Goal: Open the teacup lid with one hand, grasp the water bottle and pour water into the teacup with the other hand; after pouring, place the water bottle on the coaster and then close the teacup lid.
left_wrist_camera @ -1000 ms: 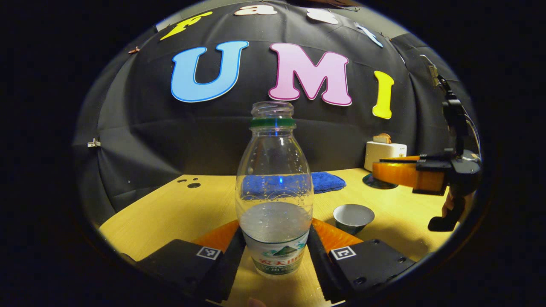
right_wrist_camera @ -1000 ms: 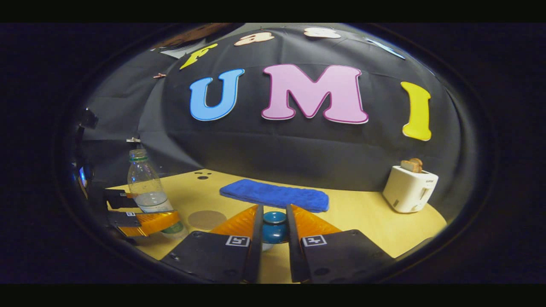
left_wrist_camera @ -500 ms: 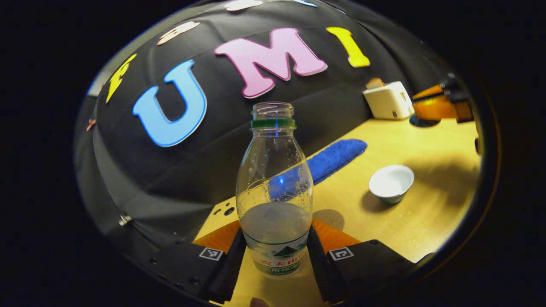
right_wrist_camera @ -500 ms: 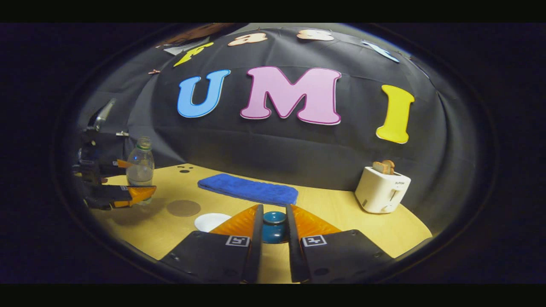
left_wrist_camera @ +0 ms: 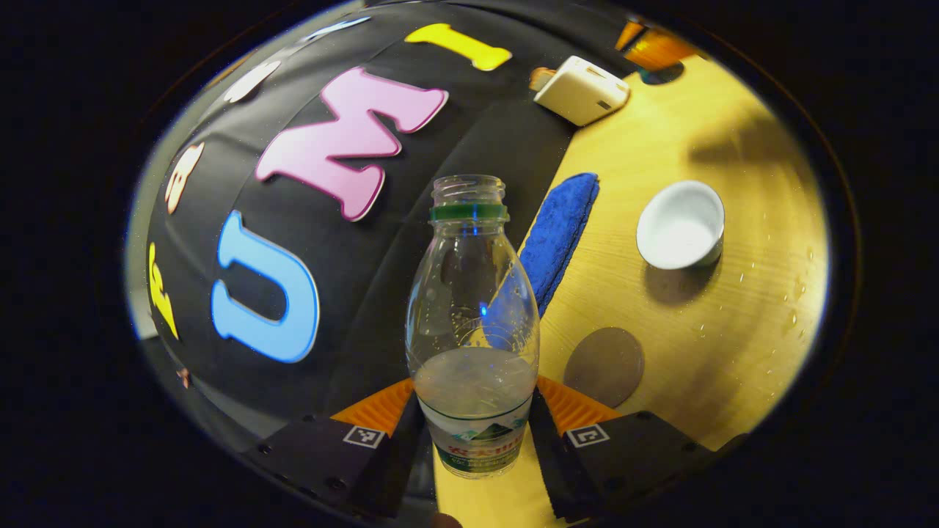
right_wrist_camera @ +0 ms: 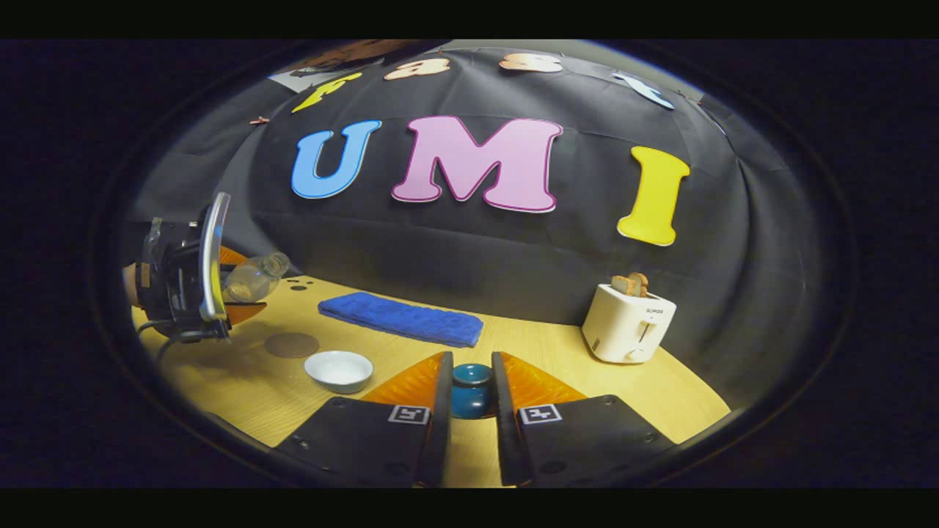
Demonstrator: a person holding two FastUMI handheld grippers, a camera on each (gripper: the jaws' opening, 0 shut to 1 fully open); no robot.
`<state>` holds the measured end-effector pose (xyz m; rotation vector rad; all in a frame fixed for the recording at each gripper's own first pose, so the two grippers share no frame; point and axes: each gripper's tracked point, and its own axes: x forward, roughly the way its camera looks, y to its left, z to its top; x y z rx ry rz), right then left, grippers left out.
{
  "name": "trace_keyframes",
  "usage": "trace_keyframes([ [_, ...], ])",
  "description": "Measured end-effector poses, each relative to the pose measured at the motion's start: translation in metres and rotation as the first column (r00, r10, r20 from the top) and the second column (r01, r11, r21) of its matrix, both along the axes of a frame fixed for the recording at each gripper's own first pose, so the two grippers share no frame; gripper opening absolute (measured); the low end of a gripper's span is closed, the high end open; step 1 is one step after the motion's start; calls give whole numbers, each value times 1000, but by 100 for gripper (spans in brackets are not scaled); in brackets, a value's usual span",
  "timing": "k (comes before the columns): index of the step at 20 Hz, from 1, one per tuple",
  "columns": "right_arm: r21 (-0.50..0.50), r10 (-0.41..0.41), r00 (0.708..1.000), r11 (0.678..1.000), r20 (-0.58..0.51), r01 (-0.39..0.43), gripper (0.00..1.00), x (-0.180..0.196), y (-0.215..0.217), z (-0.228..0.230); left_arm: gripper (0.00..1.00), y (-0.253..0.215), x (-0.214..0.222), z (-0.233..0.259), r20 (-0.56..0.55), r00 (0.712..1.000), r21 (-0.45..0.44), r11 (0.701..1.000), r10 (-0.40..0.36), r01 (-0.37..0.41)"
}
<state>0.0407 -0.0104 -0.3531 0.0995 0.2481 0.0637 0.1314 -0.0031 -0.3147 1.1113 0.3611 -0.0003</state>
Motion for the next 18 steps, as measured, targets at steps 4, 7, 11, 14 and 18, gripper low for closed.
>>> trace_keyframes([
  [4, -13, -11, 1000, 1000, -5, 11, 30, -3, -9, -2, 74, -3, 14, 6, 0, 998, 168, 984, -63, 62],
  [7, -18, -19, 1000, 1000, -2, 19, 34, -4, -13, -1, 75, -4, 18, 5, -5, 996, 243, 966, -85, 84],
  [11, -26, -26, 1000, 999, -1, 26, 35, -5, -17, -1, 75, -6, 26, 5, -6, 992, 335, 935, -126, 120],
  [14, -32, -26, 1000, 999, -2, 26, 30, -7, -19, -2, 74, -7, 31, 5, -11, 988, 398, 906, -152, 144],
  [18, -31, -33, 999, 999, -1, 33, 30, -8, -22, -1, 74, -6, 36, 5, -18, 984, 466, 869, -180, 168],
])
